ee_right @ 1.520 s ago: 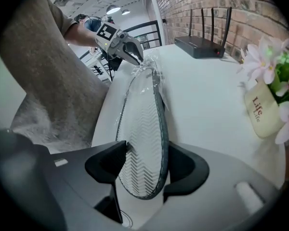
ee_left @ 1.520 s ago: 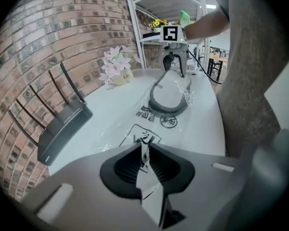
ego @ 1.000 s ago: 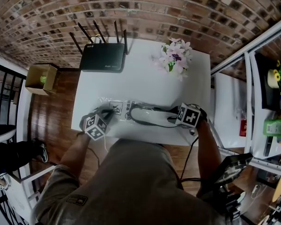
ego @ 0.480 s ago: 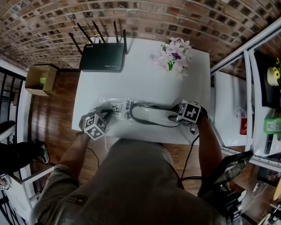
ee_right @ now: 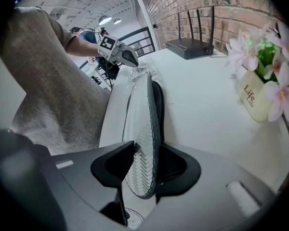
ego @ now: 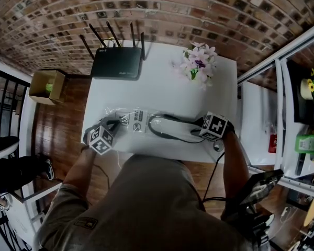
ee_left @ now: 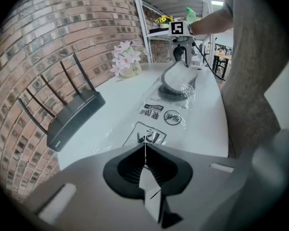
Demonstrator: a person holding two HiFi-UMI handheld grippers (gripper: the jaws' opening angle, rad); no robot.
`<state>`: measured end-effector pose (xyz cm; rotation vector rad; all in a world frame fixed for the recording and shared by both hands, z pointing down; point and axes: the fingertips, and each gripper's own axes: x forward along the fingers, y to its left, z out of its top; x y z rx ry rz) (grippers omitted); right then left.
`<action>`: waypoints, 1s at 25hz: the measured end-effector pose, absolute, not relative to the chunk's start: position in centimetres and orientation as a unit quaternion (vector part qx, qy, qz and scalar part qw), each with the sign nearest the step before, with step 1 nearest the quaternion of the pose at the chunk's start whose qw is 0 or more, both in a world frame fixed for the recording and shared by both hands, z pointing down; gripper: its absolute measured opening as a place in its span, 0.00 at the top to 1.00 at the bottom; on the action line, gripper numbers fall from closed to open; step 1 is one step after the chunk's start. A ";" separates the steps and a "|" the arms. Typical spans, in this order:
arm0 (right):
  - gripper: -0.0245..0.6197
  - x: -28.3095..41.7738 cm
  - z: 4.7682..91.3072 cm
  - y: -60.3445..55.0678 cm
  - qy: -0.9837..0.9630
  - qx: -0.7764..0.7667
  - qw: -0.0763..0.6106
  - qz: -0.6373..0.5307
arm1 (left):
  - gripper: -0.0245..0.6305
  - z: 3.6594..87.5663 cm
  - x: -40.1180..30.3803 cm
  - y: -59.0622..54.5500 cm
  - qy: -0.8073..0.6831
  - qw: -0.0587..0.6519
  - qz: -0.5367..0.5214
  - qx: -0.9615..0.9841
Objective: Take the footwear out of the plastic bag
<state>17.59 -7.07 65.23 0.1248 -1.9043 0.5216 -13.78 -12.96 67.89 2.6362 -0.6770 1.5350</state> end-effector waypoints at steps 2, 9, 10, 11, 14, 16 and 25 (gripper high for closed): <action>0.69 17.7 65.4 -7.3 -0.804 0.058 0.551 0.216 | 0.95 68.0 -14.1 -13.0 -0.218 0.010 0.494 0.842; 0.26 16.0 65.4 -7.8 -0.797 0.055 0.577 0.170 | 0.95 68.1 -13.5 -12.9 -0.214 0.007 0.495 0.842; 0.22 15.3 65.2 -7.8 -0.797 0.049 0.580 0.161 | 0.95 68.1 -13.4 -12.9 -0.214 0.007 0.495 0.842; 0.19 14.7 65.2 -7.6 -0.797 0.042 0.584 0.148 | 0.95 68.0 -13.4 -13.0 -0.214 0.007 0.494 0.843; 0.12 12.9 65.8 -6.8 -0.793 0.024 0.600 0.105 | 0.95 67.7 -13.2 -13.0 -0.213 0.007 0.491 0.845; 0.11 12.3 66.6 -6.4 -0.789 0.022 0.607 0.092 | 0.95 67.8 -13.2 -13.1 -0.212 0.007 0.490 0.845; 0.12 12.5 68.4 -6.3 -0.768 0.035 0.635 0.079 | 0.95 68.0 -13.3 -13.2 -0.205 0.003 0.490 0.847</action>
